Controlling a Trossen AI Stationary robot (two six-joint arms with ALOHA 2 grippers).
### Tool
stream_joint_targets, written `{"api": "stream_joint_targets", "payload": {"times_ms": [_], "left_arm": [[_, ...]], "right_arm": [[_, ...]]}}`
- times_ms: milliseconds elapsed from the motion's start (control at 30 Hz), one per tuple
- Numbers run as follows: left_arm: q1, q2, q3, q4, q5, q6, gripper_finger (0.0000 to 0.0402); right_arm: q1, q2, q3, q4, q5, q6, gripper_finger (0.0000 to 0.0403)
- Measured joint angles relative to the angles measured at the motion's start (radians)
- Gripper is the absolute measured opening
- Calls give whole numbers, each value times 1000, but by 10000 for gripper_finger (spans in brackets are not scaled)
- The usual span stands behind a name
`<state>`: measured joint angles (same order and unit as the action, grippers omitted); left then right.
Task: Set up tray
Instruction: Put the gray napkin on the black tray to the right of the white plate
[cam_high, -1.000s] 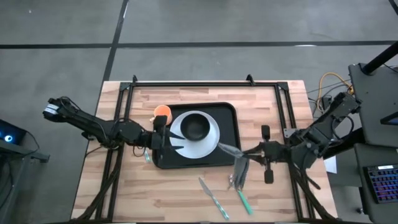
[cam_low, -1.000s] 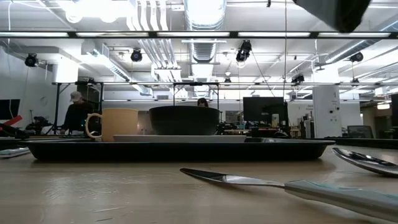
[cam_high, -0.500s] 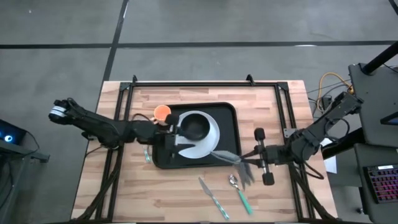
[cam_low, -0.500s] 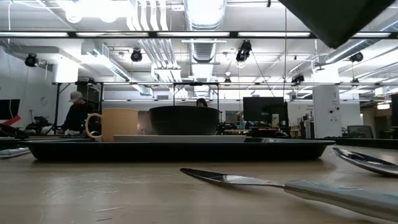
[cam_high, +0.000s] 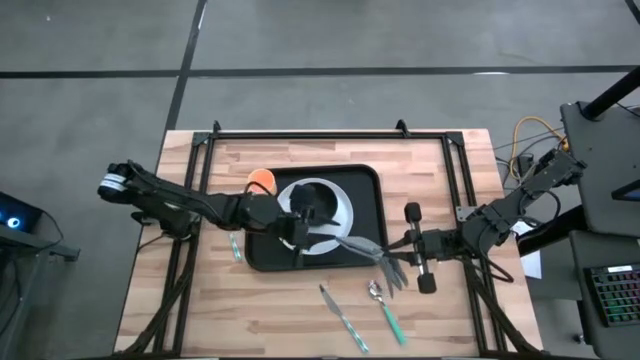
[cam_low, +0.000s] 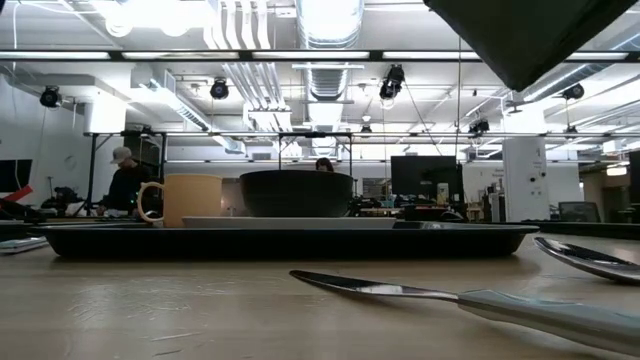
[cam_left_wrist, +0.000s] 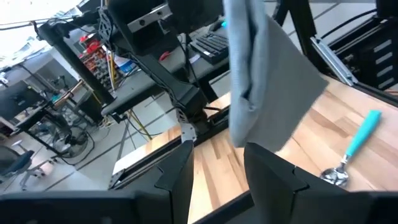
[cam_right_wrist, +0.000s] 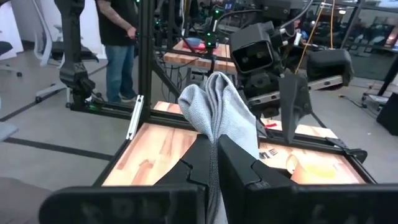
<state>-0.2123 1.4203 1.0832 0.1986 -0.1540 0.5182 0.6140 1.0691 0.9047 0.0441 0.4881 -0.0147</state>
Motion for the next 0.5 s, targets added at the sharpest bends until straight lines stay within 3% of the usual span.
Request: {"api": "stream_joint_targets", "payload": {"times_ms": [267,500], "left_arm": [[1,2,12,1,120,-19,123],[5,15,10,40,137,-31,123]], "right_arm": [[-14,0,-6,-2,0,-4,8],[-53,0,-7,0,-50,5,8]]}}
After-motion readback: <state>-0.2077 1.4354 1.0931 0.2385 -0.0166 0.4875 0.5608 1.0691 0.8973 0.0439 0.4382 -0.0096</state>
